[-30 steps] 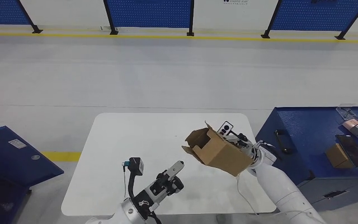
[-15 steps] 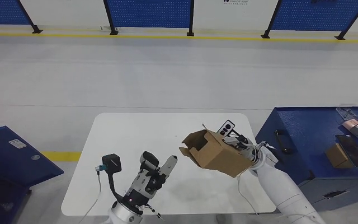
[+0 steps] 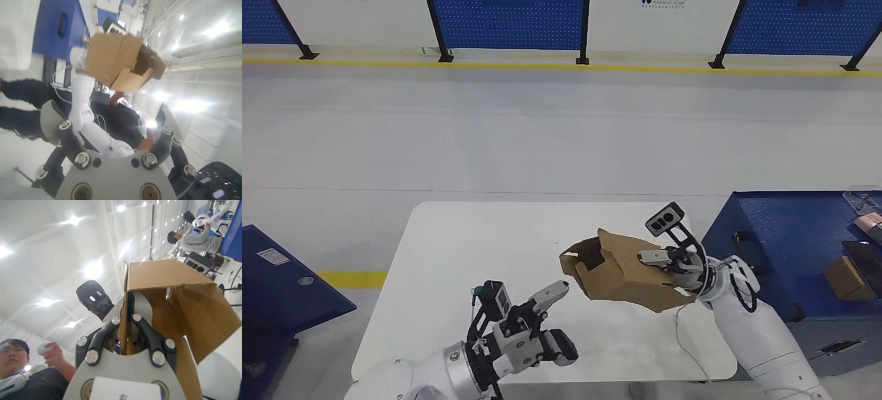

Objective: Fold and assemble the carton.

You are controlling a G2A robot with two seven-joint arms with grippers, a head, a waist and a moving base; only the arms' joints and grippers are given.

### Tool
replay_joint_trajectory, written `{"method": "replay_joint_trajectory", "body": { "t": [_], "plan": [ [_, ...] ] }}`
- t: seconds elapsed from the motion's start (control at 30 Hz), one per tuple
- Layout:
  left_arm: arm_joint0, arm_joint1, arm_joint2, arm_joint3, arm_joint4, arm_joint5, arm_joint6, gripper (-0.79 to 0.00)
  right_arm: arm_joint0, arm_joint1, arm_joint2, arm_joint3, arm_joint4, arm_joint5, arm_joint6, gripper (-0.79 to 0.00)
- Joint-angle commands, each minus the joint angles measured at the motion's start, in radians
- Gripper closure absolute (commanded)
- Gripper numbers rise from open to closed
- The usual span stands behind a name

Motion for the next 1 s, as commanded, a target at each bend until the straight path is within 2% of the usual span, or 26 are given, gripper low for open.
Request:
{"method": "replay_joint_trajectory", "body": {
  "t": [0.0,0.13,0.43,0.6,0.77,0.97],
  "plan": [
    [-0.017,0.000,0.005,0.002,-0.032,0.057,0.018,-0.785,-0.003,0.001,0.011,-0.007,-0.035,-0.023,0.000,0.000],
    [-0.061,0.001,0.052,0.023,-0.018,0.106,0.034,-0.785,-0.004,0.002,0.023,-0.014,-0.077,-0.034,0.006,0.000],
    [-0.167,-0.010,0.179,0.128,0.012,0.158,0.121,-0.785,-0.009,-0.004,0.016,-0.043,-0.127,-0.033,0.013,0.000],
    [-0.205,-0.015,0.225,0.154,0.004,0.173,0.140,-0.785,-0.013,-0.008,0.014,-0.052,-0.136,-0.031,0.014,0.000],
    [-0.203,-0.015,0.208,0.140,-0.014,0.135,0.149,-0.785,-0.017,-0.013,0.022,-0.031,-0.098,-0.020,0.012,0.000],
    [-0.122,0.003,0.118,0.036,-0.006,0.032,0.077,-0.785,-0.004,-0.028,0.012,0.058,0.053,0.089,0.009,0.000]
  ]
}}
